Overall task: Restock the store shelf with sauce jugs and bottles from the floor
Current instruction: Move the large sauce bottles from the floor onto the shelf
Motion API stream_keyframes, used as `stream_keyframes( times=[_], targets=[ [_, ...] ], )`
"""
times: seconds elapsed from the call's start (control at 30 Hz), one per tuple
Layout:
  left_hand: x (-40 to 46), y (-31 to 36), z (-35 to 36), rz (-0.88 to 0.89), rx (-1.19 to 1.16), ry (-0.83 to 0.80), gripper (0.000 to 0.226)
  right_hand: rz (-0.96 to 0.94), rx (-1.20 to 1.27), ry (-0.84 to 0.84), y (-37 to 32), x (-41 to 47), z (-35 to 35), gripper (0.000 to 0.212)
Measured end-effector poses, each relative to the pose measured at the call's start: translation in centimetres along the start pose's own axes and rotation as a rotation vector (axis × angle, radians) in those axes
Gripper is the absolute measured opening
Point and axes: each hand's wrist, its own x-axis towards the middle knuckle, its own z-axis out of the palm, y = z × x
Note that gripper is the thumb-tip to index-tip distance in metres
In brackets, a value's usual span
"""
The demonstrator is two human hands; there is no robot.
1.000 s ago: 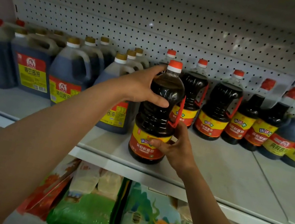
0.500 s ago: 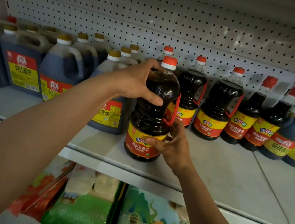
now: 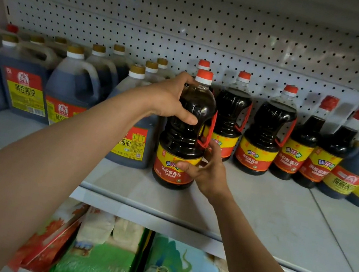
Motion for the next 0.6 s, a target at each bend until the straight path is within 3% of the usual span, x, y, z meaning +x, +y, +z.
stream_keyframes(
  times=[0.27, 0.47, 0.6],
  targets=[
    [-0.2, -0.4, 0.6, -0.011, -0.031, 0.032, 0.091, 0.041, -0.086, 0.008, -0.6, -0.1, 0.4, 0.107],
    [-2.9, 0.0, 2.3, 0.060, 0.103, 0.251, 0.092, 0.083, -0.225, 0.088, -3.2, -2.3, 1.0, 0.093],
    [-5.5, -1.1, 3.1, 0.060, 0.023, 0.358, 0.093, 0.164, -0.327, 0.210, -4.5, -6.4, 0.4, 0.092]
  ],
)
